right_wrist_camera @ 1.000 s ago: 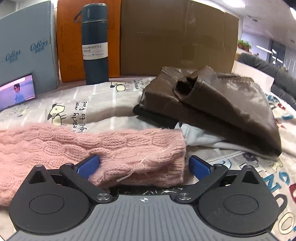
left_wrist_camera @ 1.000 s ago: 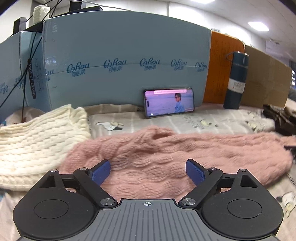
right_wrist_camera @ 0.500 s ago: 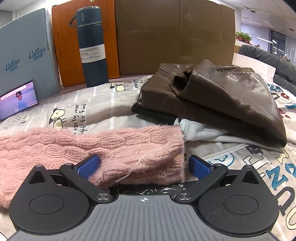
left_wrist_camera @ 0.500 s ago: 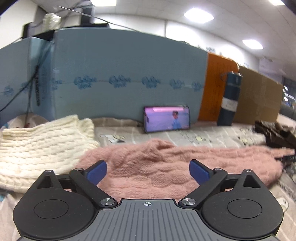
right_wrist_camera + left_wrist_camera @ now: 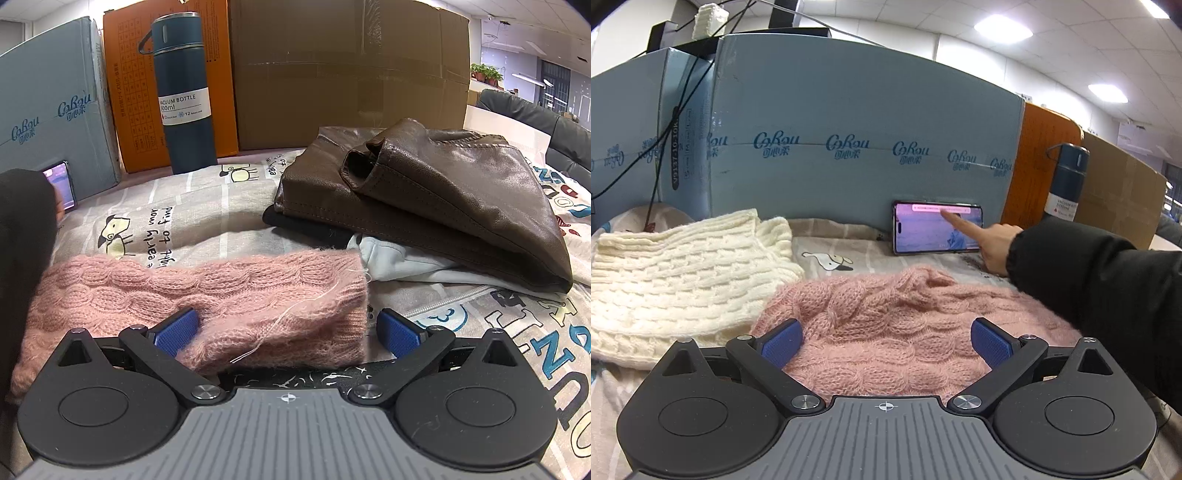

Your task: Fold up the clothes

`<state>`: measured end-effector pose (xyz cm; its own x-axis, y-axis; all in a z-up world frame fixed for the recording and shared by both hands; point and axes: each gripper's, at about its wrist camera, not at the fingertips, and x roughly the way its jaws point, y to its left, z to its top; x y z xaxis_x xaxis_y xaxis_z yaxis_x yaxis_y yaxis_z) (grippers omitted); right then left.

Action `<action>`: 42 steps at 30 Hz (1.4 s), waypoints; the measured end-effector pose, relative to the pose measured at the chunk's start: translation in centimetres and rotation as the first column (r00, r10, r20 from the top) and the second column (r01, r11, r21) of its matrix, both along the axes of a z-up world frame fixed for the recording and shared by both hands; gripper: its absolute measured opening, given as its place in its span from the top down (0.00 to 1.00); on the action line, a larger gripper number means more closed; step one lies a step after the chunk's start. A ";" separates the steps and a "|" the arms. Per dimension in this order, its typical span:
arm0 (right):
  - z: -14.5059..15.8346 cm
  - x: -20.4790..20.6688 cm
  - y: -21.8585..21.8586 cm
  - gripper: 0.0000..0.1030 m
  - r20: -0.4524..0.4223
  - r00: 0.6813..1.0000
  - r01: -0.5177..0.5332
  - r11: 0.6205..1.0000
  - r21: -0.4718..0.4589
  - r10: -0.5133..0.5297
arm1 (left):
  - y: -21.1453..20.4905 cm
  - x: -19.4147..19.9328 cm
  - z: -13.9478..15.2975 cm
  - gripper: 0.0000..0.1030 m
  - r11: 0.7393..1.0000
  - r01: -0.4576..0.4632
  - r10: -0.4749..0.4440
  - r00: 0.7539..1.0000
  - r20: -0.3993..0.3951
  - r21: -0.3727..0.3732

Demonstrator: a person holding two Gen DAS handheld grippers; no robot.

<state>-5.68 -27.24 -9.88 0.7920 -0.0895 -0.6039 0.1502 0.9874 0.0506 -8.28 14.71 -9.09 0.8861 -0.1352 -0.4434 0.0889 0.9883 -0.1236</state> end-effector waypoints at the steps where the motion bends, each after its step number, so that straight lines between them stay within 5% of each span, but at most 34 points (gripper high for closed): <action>1: 0.0 0.0 0.0 0.00 0.000 1.000 0.000 1.000 0.000 0.000 | -0.1 0.0 -0.1 0.03 1.000 0.001 -0.001 1.000 -0.002 0.003; 20: 0.0 0.0 0.0 0.00 0.000 1.000 0.001 1.000 0.000 -0.001 | -0.2 0.0 -0.3 0.02 1.000 0.013 -0.013 1.000 -0.002 0.008; 42: 0.0 0.0 0.0 0.00 0.000 1.000 0.002 1.000 -0.001 -0.002 | -1.7 -1.2 0.1 0.02 0.999 0.045 -0.048 0.994 0.095 0.030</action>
<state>-5.71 -27.22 -9.90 0.7920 -0.0912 -0.6037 0.1518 0.9871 0.0500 -9.44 12.97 -9.02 0.9174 -0.1661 -0.3615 0.1452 0.9858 -0.0846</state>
